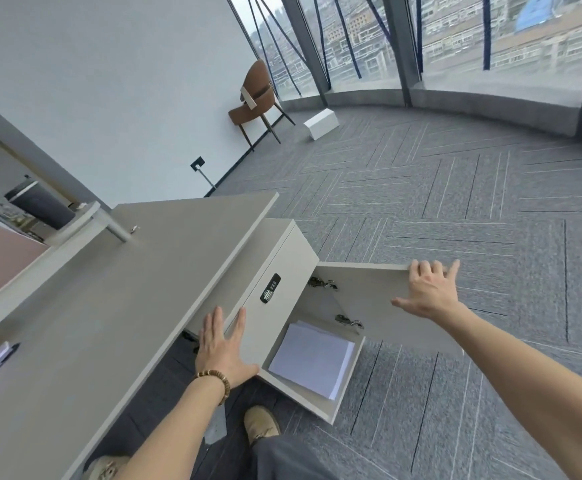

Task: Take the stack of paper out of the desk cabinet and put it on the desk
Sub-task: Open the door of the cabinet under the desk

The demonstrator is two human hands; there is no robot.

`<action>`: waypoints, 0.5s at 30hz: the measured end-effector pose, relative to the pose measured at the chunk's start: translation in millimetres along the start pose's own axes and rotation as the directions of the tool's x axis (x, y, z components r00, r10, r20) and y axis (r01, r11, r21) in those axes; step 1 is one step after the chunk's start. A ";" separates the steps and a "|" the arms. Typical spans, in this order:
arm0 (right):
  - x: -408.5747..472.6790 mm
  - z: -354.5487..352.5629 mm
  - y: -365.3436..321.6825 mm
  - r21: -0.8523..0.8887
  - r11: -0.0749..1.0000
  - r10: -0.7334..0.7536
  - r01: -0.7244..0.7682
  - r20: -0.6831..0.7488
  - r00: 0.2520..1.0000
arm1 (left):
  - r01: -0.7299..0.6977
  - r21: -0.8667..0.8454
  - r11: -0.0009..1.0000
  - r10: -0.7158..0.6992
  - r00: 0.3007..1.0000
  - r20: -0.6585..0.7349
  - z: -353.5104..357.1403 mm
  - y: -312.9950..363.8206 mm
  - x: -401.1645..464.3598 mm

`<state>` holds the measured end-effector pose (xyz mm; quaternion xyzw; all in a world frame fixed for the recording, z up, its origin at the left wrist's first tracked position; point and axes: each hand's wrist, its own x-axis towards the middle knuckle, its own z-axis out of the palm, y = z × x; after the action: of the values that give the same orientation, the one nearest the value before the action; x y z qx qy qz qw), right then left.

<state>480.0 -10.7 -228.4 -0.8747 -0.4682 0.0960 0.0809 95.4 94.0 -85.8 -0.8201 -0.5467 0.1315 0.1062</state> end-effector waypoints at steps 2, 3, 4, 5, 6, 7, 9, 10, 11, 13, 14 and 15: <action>-0.8 -2.3 -5.7 -0.019 1.000 0.002 -0.002 0.016 1.000 | 0.011 -0.014 1.000 -0.011 1.000 0.022 -1.6 2.0 0.7; -1.6 -3.8 -8.8 -0.015 1.000 0.005 -0.005 0.023 1.000 | 0.019 -0.020 1.000 -0.018 0.999 0.034 -3.1 3.2 0.8; -1.9 -4.8 -12.0 -0.007 1.000 0.003 -0.003 0.030 1.000 | 0.028 -0.022 0.999 -0.027 0.999 0.045 -4.8 5.1 0.3; -2.4 -6.0 -15.1 -0.001 1.000 -0.004 0.004 0.041 0.999 | 0.039 -0.025 0.999 -0.037 0.998 0.054 -6.8 8.6 -0.8; -3.0 -6.7 -18.2 0.001 1.000 -0.016 0.016 0.052 0.999 | 0.053 -0.041 0.998 -0.051 0.997 0.058 -8.8 13.8 -2.8; -4.2 -7.3 -21.2 0.003 0.999 -0.032 0.032 0.056 0.998 | 0.070 -0.075 0.995 -0.066 0.996 0.053 -9.9 20.8 -5.6; -7.7 -7.4 -27.3 0.011 0.998 -0.061 0.060 0.053 0.997 | 0.082 -0.180 0.980 -0.083 0.997 0.002 -10.6 38.3 -12.3; -10.6 -7.8 -30.8 0.013 0.997 -0.071 0.071 0.054 0.996 | 0.067 -0.245 0.967 -0.079 0.996 -0.037 -9.4 47.2 -16.4; -13.4 -7.4 -34.3 0.012 0.997 -0.082 0.082 0.056 0.995 | 0.041 -0.312 0.949 -0.068 0.995 -0.075 -7.3 55.4 -21.1; -19.2 -7.5 -41.2 0.012 0.995 -0.104 0.103 0.068 0.992 | -0.027 -0.408 0.913 -0.022 0.993 -0.115 -1.0 69.6 -28.4; -21.9 -7.8 -44.7 0.016 0.994 -0.112 0.111 0.078 0.991 | -0.053 -0.430 0.901 0.005 0.994 -0.111 3.4 75.6 -30.7; -23.8 -7.7 -49.0 0.023 0.993 -0.118 0.117 0.083 0.989 | -0.064 -0.444 0.894 0.026 0.995 -0.092 8.4 80.6 -31.3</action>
<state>429.6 -4.2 -207.4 -0.8399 -0.5210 0.1324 0.0745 151.1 34.7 -116.2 -0.8398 -0.5382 -0.0296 -0.0649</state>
